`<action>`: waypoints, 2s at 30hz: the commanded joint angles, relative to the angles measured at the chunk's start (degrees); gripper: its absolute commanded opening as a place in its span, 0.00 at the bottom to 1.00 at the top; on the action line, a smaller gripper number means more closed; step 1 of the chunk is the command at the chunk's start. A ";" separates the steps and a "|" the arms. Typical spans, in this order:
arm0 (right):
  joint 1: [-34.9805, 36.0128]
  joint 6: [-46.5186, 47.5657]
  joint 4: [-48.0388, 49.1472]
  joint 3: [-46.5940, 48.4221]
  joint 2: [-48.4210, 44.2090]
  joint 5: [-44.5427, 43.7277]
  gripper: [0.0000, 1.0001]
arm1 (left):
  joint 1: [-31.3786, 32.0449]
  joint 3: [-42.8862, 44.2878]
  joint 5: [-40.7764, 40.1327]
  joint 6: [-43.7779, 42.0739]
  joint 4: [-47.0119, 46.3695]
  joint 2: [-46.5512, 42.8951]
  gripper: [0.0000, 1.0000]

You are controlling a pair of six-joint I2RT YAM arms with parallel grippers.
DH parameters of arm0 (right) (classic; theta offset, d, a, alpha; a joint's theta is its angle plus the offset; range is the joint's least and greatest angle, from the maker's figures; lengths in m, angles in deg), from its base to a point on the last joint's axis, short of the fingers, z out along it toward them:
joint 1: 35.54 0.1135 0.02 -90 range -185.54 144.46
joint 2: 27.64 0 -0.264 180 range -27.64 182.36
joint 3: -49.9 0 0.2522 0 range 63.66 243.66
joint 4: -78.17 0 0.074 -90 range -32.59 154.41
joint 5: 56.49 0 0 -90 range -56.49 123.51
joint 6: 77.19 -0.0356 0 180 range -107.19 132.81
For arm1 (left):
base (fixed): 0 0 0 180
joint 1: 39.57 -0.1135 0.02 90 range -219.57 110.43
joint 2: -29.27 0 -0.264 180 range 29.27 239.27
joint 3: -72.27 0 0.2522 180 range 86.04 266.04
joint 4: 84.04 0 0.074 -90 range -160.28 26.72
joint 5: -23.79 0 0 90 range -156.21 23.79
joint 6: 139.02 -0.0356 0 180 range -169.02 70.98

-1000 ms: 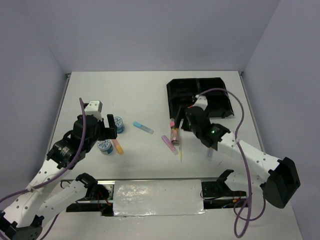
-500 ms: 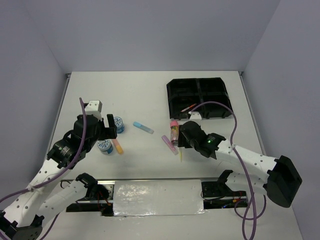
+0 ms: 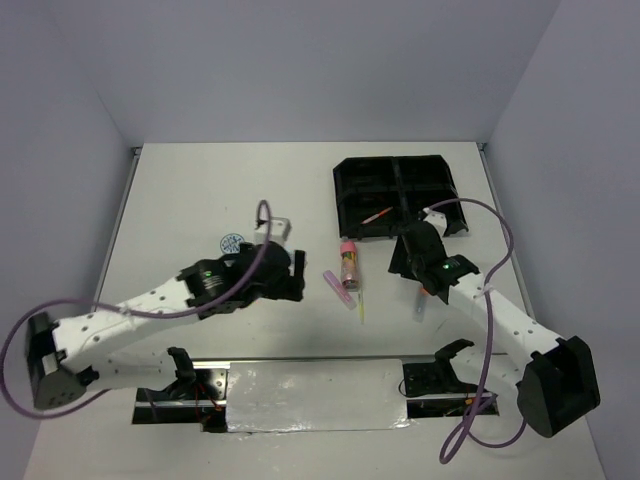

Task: Sort the stationery into containers
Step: Pick up the pen cap from the center of the board, then pick up the pen from the center of the board.

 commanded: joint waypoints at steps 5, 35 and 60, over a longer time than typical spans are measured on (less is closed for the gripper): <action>-4.90 5.48 -0.18 0.82 3.89 5.20 0.60 | 12.19 10.26 -8.45 9.21 -1.80 13.69 0.99; -10.35 7.95 1.14 4.69 25.00 12.94 0.32 | 12.63 2.53 -6.60 8.59 -2.95 7.10 0.99; -10.44 1.09 -14.32 10.31 -20.43 -3.05 0.00 | 17.03 21.24 -1.86 13.16 -10.68 37.41 0.90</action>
